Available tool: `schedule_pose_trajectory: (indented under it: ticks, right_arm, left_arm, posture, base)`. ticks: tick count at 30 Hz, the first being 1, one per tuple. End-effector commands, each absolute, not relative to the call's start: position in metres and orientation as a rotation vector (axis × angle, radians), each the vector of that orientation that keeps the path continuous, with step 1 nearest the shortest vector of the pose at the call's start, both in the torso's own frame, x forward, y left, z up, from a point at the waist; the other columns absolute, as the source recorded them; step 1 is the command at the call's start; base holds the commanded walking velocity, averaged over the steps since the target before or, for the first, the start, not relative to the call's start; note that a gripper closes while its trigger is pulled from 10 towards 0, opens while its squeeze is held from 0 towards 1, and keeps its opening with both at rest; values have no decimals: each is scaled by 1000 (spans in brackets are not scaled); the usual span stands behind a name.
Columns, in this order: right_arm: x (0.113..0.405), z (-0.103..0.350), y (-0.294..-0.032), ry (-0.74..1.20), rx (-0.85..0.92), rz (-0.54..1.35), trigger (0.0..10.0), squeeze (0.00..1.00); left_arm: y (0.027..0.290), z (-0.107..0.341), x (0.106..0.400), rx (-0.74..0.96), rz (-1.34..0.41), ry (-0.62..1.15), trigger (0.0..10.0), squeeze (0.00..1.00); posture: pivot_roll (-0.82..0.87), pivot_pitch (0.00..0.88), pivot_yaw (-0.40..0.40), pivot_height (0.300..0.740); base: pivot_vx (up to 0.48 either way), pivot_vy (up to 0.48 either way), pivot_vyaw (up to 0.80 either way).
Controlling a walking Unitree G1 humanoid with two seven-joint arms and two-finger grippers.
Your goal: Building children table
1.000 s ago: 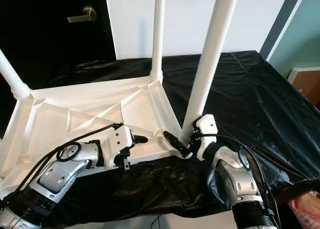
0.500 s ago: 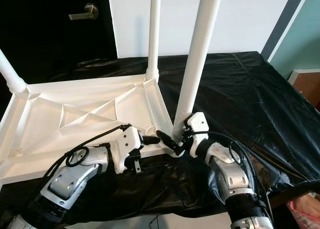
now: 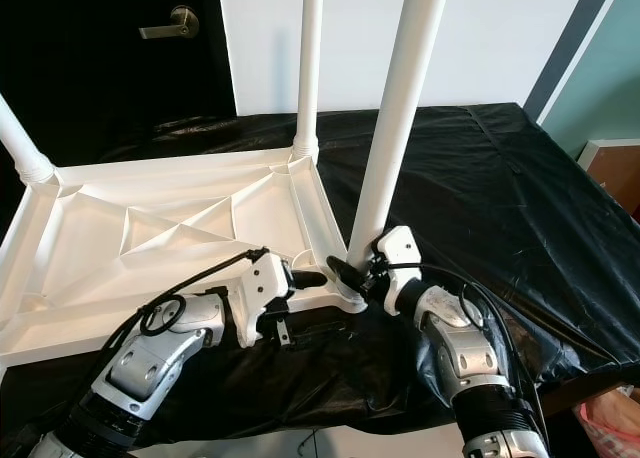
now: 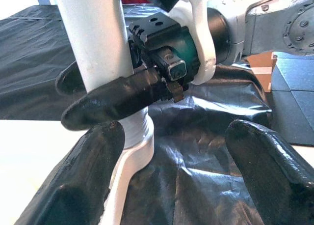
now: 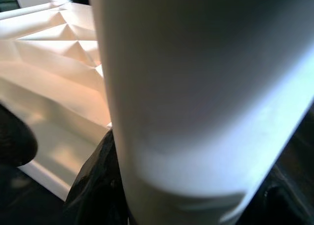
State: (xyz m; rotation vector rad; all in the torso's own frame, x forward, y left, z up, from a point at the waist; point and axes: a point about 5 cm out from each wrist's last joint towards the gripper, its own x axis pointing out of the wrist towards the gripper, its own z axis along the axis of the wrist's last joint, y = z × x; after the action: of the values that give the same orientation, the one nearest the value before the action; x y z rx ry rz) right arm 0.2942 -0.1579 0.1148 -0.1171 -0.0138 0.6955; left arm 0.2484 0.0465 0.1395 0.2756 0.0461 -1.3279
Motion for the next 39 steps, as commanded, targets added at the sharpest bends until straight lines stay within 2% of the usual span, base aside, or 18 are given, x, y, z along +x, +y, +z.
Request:
schedule_pose_trajectory:
  ticks: [1, 3, 10, 12, 13, 15, 24, 28, 34, 35, 39]
  right_arm:
    - [295, 113, -166, -6, -123, 634, 10000, 0]
    - [294, 112, -169, 3, -92, 550, 10000, 0]
    - [292, 109, -170, 6, -89, 455, 10000, 0]
    - [285, 101, -169, 26, -68, 286, 10000, 0]
    - [285, 101, -169, 26, -68, 286, 10000, 0]
    - [280, 95, -170, 54, -30, 145, 10000, 0]
    - [267, 85, -160, 81, 8, -149, 10000, 0]
    - [265, 85, -153, 73, 41, -158, 10000, 0]
    - [267, 89, -159, 53, 29, -179, 10000, 0]
    - [268, 90, -160, 46, 29, -168, 10000, 1000]
    - [269, 95, -161, 5, 11, -130, 10000, 1000]
  left_arm:
    - [50, 141, 259, 294, -1131, 11, 10000, 0]
    - [49, 142, 261, 290, -1106, 0, 10000, 0]
    - [47, 143, 262, 276, -1087, -9, 10000, 0]
    - [45, 140, 261, 267, -1075, -6, 10000, 0]
    - [45, 140, 261, 267, -1075, -6, 10000, 0]
    - [44, 139, 261, 263, -1068, -5, 10000, 0]
    - [40, 138, 261, 256, -1055, -20, 10000, 0]
    - [37, 135, 260, 252, -1057, -25, 10000, 0]
    - [35, 132, 264, 227, -1068, -14, 10000, 0]
    - [36, 130, 267, 217, -1076, 3, 10000, 0]
    - [37, 129, 269, 164, -1113, 35, 10000, 0]
  posture:
    - [-18, 0, -40, 740]
    - [-19, 0, -41, 740]
    - [-20, 0, -37, 740]
    - [-23, 0, -33, 740]
    - [-23, 0, -33, 740]
    - [-25, 0, -31, 740]
    - [-27, 0, -25, 740]
    - [-26, 0, -20, 740]
    - [-30, 0, -21, 740]
    - [-38, 0, -21, 740]
    - [-40, 0, -18, 740]
  base:
    - [0, 0, 0]
    - [0, 0, 0]
    - [0, 0, 0]
    - [0, 0, 0]
    - [0, 0, 0]
    - [0, 0, 0]
    - [0, 0, 0]
    - [0, 0, 0]
    - [0, 0, 0]
    - [0, 0, 0]
    - [0, 0, 0]
